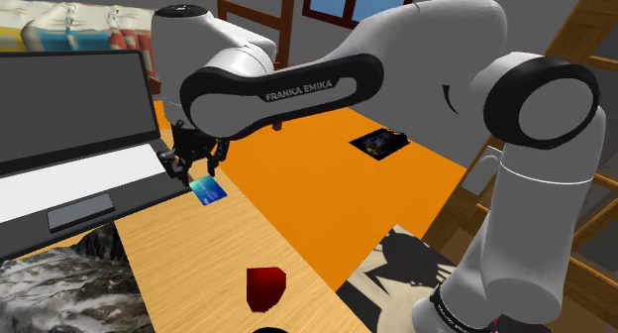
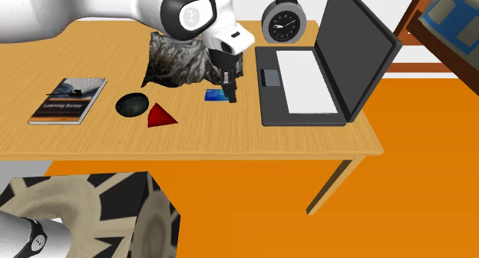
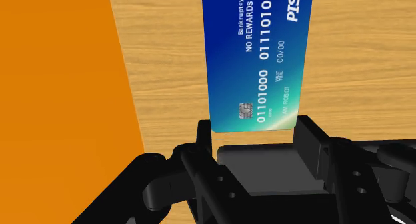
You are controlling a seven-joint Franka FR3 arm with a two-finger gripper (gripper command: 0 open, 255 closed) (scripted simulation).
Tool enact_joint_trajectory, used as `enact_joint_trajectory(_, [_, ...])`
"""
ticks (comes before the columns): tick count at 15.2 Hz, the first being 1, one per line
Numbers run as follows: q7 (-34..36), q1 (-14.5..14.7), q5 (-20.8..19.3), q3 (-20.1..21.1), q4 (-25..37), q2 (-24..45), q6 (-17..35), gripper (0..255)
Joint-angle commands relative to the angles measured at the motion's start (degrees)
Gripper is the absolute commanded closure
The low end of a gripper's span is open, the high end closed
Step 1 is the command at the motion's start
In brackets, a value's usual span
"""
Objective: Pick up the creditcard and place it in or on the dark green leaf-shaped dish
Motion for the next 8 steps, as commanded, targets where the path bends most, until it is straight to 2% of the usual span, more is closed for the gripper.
enact_joint_trajectory(1, [1.46, 0.17, 1.02, 0.85, -4.63, -3.47, 1.22, 255])
enact_joint_trajectory(8, [5.7, 1.7, 5.55, 3.91, -17.94, -14.73, 3.94, 255])
